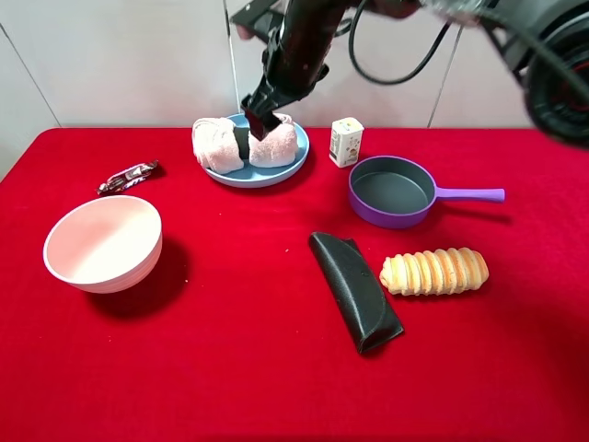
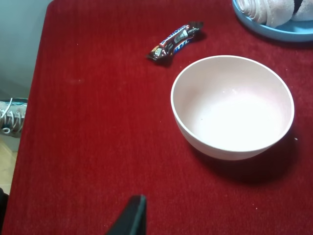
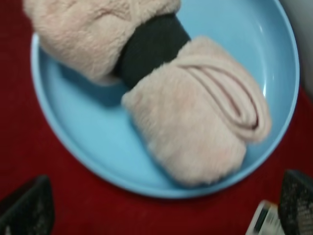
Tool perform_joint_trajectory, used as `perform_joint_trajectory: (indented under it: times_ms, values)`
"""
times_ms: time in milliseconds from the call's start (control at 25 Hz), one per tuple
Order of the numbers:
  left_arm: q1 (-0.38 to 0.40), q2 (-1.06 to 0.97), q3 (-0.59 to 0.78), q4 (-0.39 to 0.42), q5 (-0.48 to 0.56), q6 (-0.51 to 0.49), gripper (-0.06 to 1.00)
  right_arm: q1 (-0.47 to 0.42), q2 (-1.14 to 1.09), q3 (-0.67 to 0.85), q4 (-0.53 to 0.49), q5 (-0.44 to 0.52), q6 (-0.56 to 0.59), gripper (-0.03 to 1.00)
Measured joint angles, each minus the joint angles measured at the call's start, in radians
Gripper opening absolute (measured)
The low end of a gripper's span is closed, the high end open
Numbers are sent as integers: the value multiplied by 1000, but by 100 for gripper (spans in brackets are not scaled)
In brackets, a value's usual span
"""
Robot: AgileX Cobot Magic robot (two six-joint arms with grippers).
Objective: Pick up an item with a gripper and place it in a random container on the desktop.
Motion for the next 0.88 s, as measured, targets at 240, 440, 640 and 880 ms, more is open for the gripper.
perform_joint_trajectory:
  times_ms: [240,440,640,880]
  values:
    - [0,0,0,0,0,0,99,21,-74,0,-35,168,118,69]
    - [0,0,0,0,0,0,99,32,-161,82,-37,184,256,69]
    - [0,0,0,0,0,0,99,32,-285,247,-42,185,338,69]
    - [0,0,0,0,0,0,99,32,-452,471,-44,183,388,69]
